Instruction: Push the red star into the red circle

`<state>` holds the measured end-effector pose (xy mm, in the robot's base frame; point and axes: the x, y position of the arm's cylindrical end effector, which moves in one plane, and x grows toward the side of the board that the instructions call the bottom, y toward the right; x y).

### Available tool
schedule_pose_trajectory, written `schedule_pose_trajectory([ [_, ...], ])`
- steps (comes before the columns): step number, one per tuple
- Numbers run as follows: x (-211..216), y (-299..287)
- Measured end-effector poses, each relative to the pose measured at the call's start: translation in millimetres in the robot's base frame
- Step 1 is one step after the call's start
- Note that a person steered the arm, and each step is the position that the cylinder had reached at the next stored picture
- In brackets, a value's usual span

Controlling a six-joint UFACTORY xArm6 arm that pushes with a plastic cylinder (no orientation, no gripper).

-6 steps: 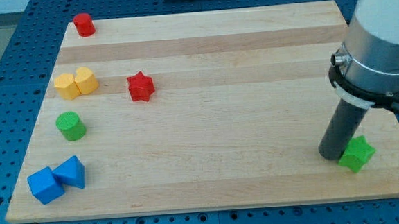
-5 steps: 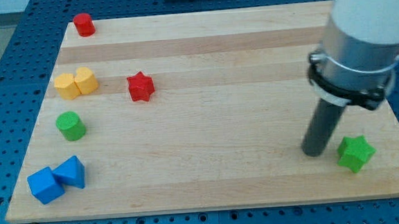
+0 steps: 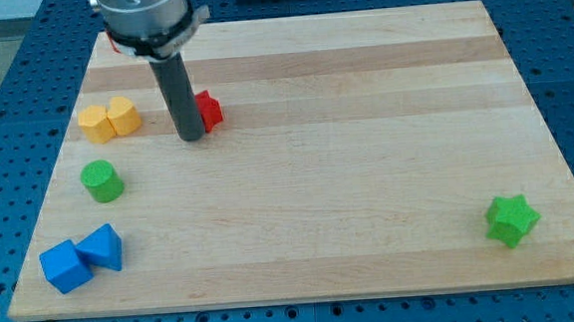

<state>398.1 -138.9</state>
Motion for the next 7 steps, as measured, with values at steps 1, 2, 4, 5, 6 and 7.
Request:
schedule_pose_trajectory([
  [1,-41,2],
  [2,-69,11],
  [4,-45,42],
  [5,-48,83],
  [6,-85,66],
  [7,-99,10],
])
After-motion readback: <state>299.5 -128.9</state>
